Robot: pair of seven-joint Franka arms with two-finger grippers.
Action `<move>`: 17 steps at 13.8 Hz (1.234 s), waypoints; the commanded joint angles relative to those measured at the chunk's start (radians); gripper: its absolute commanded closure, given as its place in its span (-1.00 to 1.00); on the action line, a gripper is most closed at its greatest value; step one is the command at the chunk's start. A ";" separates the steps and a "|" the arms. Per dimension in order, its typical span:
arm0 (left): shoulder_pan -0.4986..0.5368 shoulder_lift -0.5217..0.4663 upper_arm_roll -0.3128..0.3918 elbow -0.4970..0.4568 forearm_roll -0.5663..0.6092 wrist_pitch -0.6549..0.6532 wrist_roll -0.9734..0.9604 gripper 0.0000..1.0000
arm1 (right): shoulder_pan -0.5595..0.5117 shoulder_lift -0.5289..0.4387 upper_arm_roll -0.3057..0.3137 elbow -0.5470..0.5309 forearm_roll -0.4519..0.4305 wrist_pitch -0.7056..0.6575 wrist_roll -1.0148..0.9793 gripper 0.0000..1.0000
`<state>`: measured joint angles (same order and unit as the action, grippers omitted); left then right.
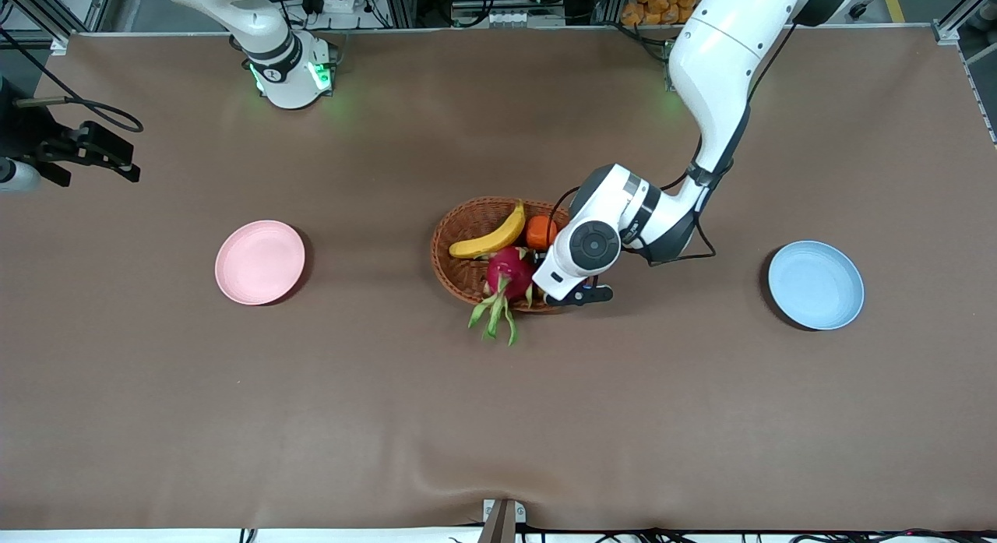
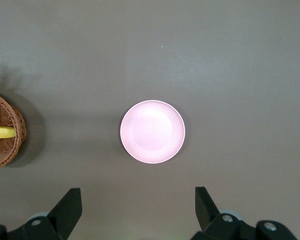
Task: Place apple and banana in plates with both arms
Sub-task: 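Lower the left gripper onto the red apple and close it, then lift the red apple and carry it to the light blue plate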
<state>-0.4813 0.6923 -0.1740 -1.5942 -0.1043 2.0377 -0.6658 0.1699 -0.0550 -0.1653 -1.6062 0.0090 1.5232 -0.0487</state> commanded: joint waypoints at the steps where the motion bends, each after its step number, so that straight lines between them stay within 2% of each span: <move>1: -0.010 0.007 0.004 0.011 0.023 0.006 -0.021 -0.21 | 0.010 0.000 -0.010 0.006 -0.006 0.003 -0.007 -1.00; 2: -0.010 0.001 0.004 0.013 0.023 -0.005 -0.024 0.12 | 0.008 0.000 -0.010 0.006 -0.006 0.003 -0.007 -1.00; 3: -0.007 -0.007 0.004 0.017 0.023 -0.017 -0.024 0.22 | 0.007 0.003 -0.010 0.006 -0.006 0.003 -0.008 -1.00; 10: 0.023 -0.189 0.010 0.046 0.023 -0.240 -0.018 0.23 | 0.008 0.006 -0.010 0.008 -0.006 0.003 -0.008 -1.00; 14: 0.131 -0.267 0.008 0.042 0.025 -0.274 0.101 0.19 | 0.013 0.006 -0.010 0.008 -0.006 0.003 -0.007 -1.00; 17: 0.240 -0.310 0.008 -0.006 0.035 -0.274 0.240 0.19 | 0.014 0.006 -0.010 0.008 -0.006 0.003 -0.007 -1.00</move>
<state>-0.3017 0.4278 -0.1579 -1.5456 -0.0909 1.7677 -0.5025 0.1700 -0.0513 -0.1661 -1.6062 0.0090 1.5242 -0.0487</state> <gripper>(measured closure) 0.278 0.000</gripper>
